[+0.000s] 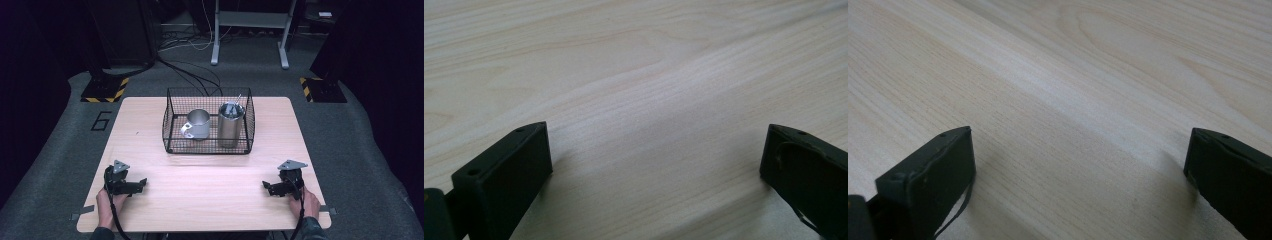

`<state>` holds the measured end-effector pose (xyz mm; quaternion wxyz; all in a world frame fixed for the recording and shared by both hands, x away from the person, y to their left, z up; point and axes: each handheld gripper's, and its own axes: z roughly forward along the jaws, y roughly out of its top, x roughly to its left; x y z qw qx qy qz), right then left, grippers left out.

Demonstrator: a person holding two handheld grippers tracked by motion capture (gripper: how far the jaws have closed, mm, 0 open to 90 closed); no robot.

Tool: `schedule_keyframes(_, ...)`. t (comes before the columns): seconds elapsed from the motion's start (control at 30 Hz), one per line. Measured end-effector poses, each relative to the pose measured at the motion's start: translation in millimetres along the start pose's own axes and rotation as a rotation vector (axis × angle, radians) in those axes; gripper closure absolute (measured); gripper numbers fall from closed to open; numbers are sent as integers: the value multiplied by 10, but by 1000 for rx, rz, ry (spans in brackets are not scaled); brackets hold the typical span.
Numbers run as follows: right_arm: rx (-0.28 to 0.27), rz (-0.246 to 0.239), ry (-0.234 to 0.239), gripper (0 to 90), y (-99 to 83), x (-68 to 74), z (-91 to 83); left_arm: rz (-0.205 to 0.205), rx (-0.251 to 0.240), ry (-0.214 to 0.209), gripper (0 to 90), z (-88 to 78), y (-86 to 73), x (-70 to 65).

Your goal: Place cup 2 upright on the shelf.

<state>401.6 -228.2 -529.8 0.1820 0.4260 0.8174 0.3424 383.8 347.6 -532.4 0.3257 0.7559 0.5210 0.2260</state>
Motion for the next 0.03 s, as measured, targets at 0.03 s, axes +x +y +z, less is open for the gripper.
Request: schedule_keyframes(0.03, 0, 2, 0, 0, 0, 1, 0, 0, 0, -1, 1, 0, 0, 0)
